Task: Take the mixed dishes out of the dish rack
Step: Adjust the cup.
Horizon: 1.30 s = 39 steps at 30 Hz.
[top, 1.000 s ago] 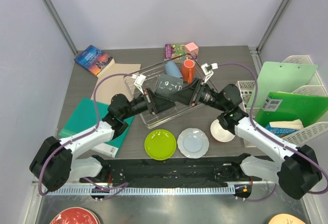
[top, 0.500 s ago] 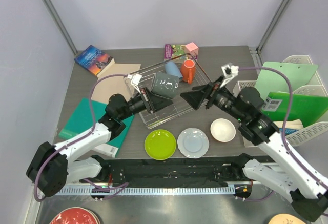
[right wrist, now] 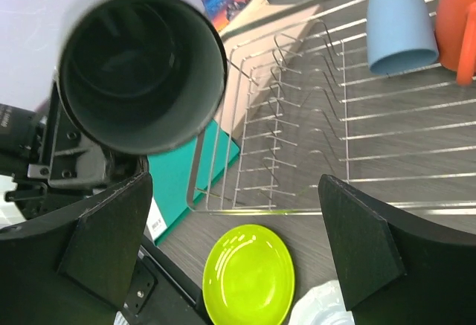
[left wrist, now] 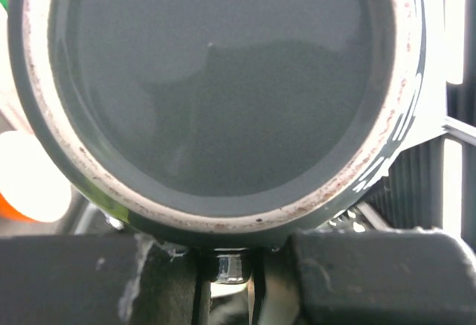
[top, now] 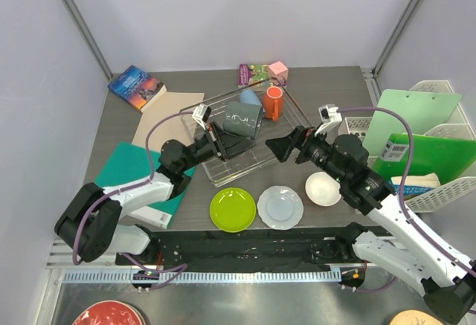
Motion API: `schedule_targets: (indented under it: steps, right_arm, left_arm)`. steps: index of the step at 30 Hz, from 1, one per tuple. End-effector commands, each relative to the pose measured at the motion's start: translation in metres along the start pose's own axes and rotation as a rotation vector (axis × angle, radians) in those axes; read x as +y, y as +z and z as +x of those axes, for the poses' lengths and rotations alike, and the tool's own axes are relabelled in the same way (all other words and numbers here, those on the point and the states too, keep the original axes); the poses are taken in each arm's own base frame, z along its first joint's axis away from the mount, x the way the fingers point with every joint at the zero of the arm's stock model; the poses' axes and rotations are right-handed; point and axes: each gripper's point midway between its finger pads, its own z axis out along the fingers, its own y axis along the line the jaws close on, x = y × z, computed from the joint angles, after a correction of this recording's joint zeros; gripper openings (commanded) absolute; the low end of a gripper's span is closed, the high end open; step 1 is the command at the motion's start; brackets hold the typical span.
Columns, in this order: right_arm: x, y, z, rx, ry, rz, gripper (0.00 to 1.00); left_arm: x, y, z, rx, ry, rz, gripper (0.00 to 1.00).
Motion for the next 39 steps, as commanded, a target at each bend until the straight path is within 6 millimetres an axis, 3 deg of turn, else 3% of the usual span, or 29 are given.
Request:
schedule_targets:
  steps: [1,11,14,18,19,21,24,25,26,27,29,30,31,32,33,34,35,36,37,38,39]
  right_arm:
    - [0.031,-0.005,-0.045,-0.17,-0.002,-0.117,0.98]
    - [0.037,0.028,-0.054,-0.192,-0.001,-0.147,0.95]
    - [0.045,0.042,-0.057,-0.185,0.002,-0.189,0.85]
    - [0.049,0.061,-0.055,-0.149,0.006,-0.214,0.59]
    - [0.048,0.065,-0.052,-0.141,0.007,-0.216,0.48]
    - [0.05,0.064,-0.054,-0.149,0.008,-0.234,0.36]
    - [0.048,0.061,-0.055,-0.146,0.007,-0.22,0.01]
    - [0.051,0.055,-0.06,-0.159,-0.001,-0.22,0.01]
    - [0.05,0.052,-0.062,-0.163,-0.005,-0.215,0.01]
    - [0.045,0.049,-0.063,-0.161,-0.021,-0.187,0.01]
    - [0.048,0.035,-0.077,-0.199,-0.042,-0.166,0.01]
    - [0.04,0.031,-0.08,-0.205,-0.059,-0.114,0.01]
    - [0.041,0.024,-0.091,-0.231,-0.068,-0.094,0.01]
    - [0.041,0.015,-0.1,-0.254,-0.078,-0.074,0.01]
    - [0.028,0.011,-0.101,-0.251,-0.08,0.006,0.01]
    - [0.03,0.004,-0.111,-0.26,-0.102,0.031,0.01]
    - [0.027,0.002,-0.114,-0.256,-0.111,0.06,0.01]
    - [0.018,-0.001,-0.11,-0.223,-0.122,0.113,0.01]
    - [0.018,-0.006,-0.123,-0.244,-0.142,0.143,0.01]
    - [0.015,-0.007,-0.125,-0.233,-0.157,0.172,0.01]
    - [0.004,-0.003,-0.114,-0.171,-0.174,0.22,0.01]
  left_arm:
    - [-0.112,-0.018,0.02,0.057,0.167,0.418,0.0]
    - [-0.116,-0.015,0.025,0.081,0.17,0.432,0.0]
    - [-0.115,-0.015,0.026,0.087,0.165,0.43,0.01]
    - [-0.113,-0.016,0.028,0.098,0.161,0.424,0.0]
    - [-0.112,-0.016,0.029,0.1,0.162,0.421,0.0]
    - [-0.109,-0.017,0.029,0.099,0.161,0.414,0.0]
    - [-0.102,-0.017,0.029,0.102,0.17,0.398,0.0]
    - [-0.1,-0.017,0.027,0.1,0.173,0.391,0.01]
    - [-0.096,-0.017,0.025,0.101,0.178,0.377,0.05]
    - [-0.095,-0.015,0.023,0.105,0.185,0.365,0.24]
    - [-0.078,-0.011,0.019,0.122,0.204,0.282,0.47]
    - [-0.07,-0.009,0.017,0.125,0.206,0.239,0.61]
    - [-0.066,-0.006,0.014,0.12,0.229,0.206,0.66]
    - [-0.042,-0.004,0.01,0.112,0.241,0.084,0.7]
    - [-0.034,-0.004,0.007,0.108,0.274,0.032,0.74]
    - [-0.031,-0.002,0.001,0.092,0.308,-0.011,0.74]
    - [-0.006,-0.006,-0.008,0.054,0.332,-0.152,0.74]
    - [0.002,-0.009,-0.015,0.028,0.342,-0.206,0.75]
    - [0.012,-0.013,-0.023,-0.011,0.342,-0.274,0.78]
    - [0.019,-0.017,-0.031,-0.048,0.347,-0.327,0.84]
    - [0.038,-0.03,-0.047,-0.131,0.336,-0.449,1.0]
